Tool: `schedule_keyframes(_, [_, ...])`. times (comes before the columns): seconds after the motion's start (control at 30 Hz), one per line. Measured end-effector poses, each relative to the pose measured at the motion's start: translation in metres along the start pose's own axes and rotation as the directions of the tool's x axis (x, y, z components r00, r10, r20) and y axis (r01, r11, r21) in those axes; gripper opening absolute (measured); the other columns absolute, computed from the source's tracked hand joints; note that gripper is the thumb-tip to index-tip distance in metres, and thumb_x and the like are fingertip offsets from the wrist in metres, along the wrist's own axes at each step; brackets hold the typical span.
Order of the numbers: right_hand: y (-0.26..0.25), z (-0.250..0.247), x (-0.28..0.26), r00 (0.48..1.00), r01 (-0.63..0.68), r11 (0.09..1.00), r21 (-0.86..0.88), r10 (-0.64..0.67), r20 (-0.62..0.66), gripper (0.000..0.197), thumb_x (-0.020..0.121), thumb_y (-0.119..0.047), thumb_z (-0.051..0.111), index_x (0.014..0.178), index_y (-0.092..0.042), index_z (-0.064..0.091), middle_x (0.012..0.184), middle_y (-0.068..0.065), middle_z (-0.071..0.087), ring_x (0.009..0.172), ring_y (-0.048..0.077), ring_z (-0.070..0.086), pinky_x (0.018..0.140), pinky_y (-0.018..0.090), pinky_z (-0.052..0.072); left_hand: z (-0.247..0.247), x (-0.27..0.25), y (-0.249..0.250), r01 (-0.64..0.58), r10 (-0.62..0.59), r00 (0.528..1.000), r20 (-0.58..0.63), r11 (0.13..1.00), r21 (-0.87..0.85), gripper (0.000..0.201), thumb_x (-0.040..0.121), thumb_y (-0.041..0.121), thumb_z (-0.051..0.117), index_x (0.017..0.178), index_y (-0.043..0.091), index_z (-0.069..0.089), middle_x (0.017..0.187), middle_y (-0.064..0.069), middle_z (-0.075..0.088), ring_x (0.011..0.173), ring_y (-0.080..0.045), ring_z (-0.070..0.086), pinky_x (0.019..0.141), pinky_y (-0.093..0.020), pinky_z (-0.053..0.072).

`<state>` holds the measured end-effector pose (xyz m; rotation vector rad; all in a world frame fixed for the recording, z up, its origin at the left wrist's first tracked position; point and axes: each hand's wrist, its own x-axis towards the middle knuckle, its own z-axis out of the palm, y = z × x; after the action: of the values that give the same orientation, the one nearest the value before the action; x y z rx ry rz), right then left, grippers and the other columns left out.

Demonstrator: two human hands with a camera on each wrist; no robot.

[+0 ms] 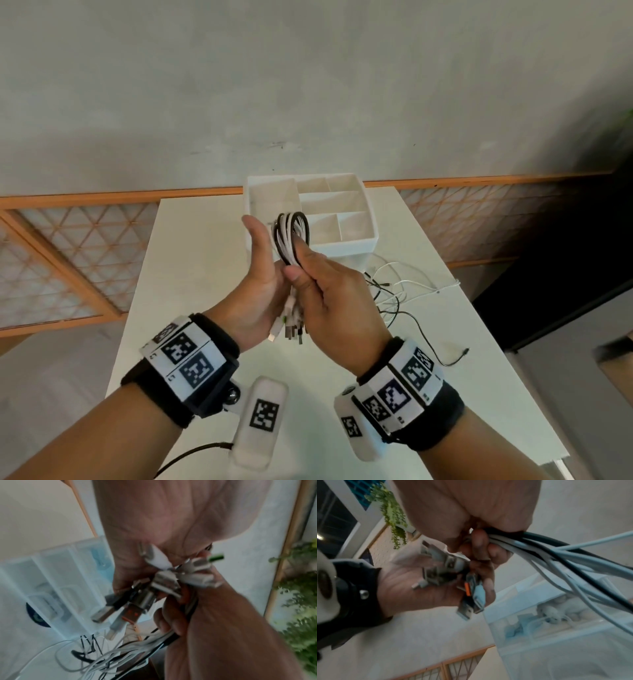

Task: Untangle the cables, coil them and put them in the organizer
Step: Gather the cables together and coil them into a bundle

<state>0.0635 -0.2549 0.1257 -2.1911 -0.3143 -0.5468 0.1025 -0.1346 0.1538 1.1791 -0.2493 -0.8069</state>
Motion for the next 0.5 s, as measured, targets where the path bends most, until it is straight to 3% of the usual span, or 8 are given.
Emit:
schedule_keyframes(0.07, [0.002,0.004,-0.002,1.000,0.020,1.000,-0.021,-0.019,0.021,0.041,0.103,-0.027,0.041,0.141,-0.016,0.054,0.103,0.007,0.068,0.087,0.025,0.066,0.070,0.045,0.055,0.001,-0.003,0.003,0.017,-0.012,0.999,-0.050,0.995,0.103,0.105,0.057,0.093,0.027,0.100,0.004,0.062,0.074,-0.016,0.062,0.066,-0.024,0.067,0.052,-0.028,0.052])
schedule_keyframes(0.13, [0.000,0.004,-0.003,0.996,0.039,0.999,-0.002,-0.038,0.084,0.034,0.099,-0.020,0.040,0.124,-0.009,0.062,0.100,0.008,0.065,0.083,0.028,0.064,0.068,0.048,0.054,-0.003,-0.004,0.005,0.034,-0.008,0.988,-0.154,0.985,0.167,0.075,0.068,0.078,0.046,0.083,0.007,0.061,0.060,-0.009,0.060,0.053,-0.016,0.063,0.047,-0.023,0.049])
schedule_keyframes(0.23, [-0.009,-0.007,-0.005,0.978,0.026,0.990,0.137,-0.054,0.202,0.020,0.094,-0.002,0.051,0.109,0.000,0.064,0.093,0.007,0.061,0.080,0.024,0.059,0.069,0.044,0.051,-0.010,-0.002,0.005,0.034,-0.014,0.972,-0.235,0.996,0.083,0.047,0.079,0.065,0.062,0.075,0.018,0.062,0.064,-0.002,0.056,0.056,-0.015,0.056,0.051,-0.025,0.046])
schedule_keyframes(0.27, [-0.012,-0.014,-0.003,0.980,0.008,0.988,0.153,-0.038,0.193,0.019,0.092,0.002,0.054,0.105,0.001,0.067,0.088,0.008,0.065,0.076,0.025,0.062,0.068,0.043,0.051,-0.013,-0.001,0.004,0.026,-0.005,0.965,-0.261,0.997,0.075,0.044,0.081,0.061,0.063,0.073,0.018,0.063,0.064,-0.002,0.057,0.056,-0.016,0.056,0.053,-0.026,0.045])
schedule_keyframes(0.33, [-0.012,-0.030,0.001,0.999,-0.024,0.989,0.148,0.020,0.025,0.020,0.088,0.003,0.058,0.095,-0.004,0.076,0.080,0.007,0.074,0.072,0.022,0.069,0.065,0.040,0.053,-0.015,0.001,0.004,0.016,0.019,0.962,-0.274,0.992,0.125,0.042,0.087,0.054,0.062,0.074,0.013,0.065,0.067,-0.007,0.062,0.060,-0.019,0.060,0.059,-0.028,0.049])
schedule_keyframes(0.4, [-0.012,-0.043,0.012,0.993,-0.002,0.999,0.044,0.007,-0.114,0.029,0.083,-0.001,0.062,0.105,-0.013,0.077,0.098,0.000,0.077,0.090,0.010,0.071,0.077,0.035,0.057,-0.016,0.000,0.004,-0.006,0.063,0.974,-0.216,0.967,0.256,0.044,0.089,0.047,0.063,0.079,0.005,0.068,0.077,-0.014,0.068,0.072,-0.024,0.065,0.073,-0.034,0.051])
schedule_keyframes(0.47, [-0.015,-0.049,0.023,0.997,0.077,0.995,-0.067,-0.078,-0.012,0.055,0.078,-0.001,0.063,0.131,-0.018,0.065,0.128,0.000,0.067,0.120,0.009,0.060,0.100,0.034,0.051,-0.010,-0.002,0.004,-0.024,0.075,0.992,-0.102,0.902,0.430,0.033,0.089,0.036,0.070,0.087,0.003,0.070,0.084,-0.014,0.073,0.078,-0.026,0.069,0.080,-0.036,0.053])
schedule_keyframes(0.5, [-0.017,-0.050,0.028,0.990,0.125,0.988,-0.086,-0.119,0.078,0.060,0.077,-0.001,0.062,0.133,-0.020,0.063,0.131,0.000,0.066,0.124,0.012,0.058,0.104,0.036,0.049,-0.007,-0.001,0.005,-0.028,0.068,0.996,-0.058,0.854,0.520,0.021,0.089,0.027,0.070,0.087,0.005,0.070,0.083,-0.011,0.074,0.077,-0.021,0.070,0.079,-0.033,0.054])
